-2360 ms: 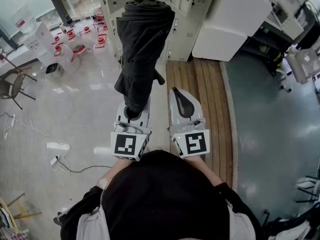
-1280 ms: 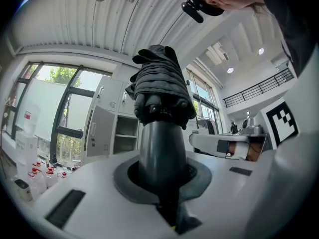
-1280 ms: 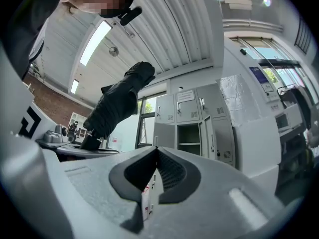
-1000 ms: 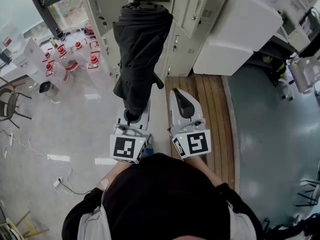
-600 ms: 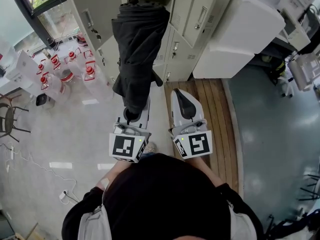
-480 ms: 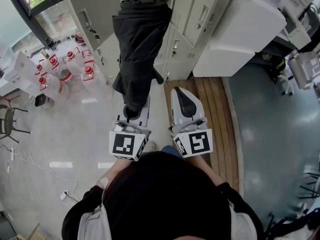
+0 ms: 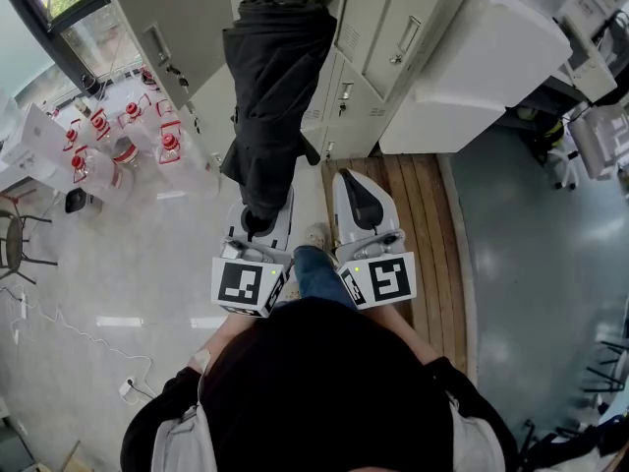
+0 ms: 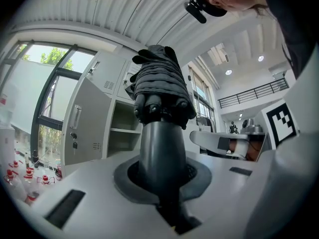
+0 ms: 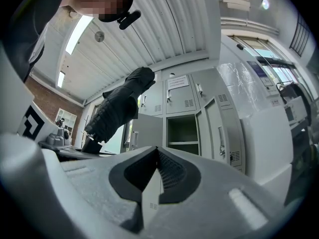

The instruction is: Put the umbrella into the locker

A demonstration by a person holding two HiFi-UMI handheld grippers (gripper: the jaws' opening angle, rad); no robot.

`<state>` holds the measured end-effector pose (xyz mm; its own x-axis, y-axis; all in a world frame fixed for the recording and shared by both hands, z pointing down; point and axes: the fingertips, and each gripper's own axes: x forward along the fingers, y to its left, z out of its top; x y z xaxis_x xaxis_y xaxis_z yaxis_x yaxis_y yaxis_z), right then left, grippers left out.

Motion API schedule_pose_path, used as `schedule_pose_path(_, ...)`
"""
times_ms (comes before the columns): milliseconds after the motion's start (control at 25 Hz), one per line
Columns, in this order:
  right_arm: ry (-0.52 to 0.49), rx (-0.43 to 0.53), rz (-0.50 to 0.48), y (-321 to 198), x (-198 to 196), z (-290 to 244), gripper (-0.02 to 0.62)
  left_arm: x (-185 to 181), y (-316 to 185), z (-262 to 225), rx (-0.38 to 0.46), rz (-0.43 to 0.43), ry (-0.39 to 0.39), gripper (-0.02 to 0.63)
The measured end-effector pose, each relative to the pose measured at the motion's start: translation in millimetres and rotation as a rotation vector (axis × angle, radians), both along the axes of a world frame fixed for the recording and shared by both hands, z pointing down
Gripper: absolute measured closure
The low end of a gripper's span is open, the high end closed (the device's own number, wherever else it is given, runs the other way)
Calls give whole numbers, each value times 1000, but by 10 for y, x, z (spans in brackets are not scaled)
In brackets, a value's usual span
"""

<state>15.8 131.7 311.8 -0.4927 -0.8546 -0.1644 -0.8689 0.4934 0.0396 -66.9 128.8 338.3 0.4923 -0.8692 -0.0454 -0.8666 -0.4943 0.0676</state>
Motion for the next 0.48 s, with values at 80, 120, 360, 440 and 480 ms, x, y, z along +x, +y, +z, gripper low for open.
schedule_pose_path(80,4,6,-9,-134,-12,11,594,23,-130,31,2,4,0,563)
schedule_pose_path(120,5,9,-13,-211,-17,21,594,34,-202,39,0,6,1,563)
schedule_pose_path(360,-10,0,-8,-828,42,63,594,102,-768,83,-37,1,3,563)
schedule_pose_path(440,-14,13,-8,-1075,53,30,593,122,-1002,76,-25,6,5,563)
schedule_pose_path(480,-14,19,-10,-1204,55,16,594,133,-1123,66,-16,10,7,563)
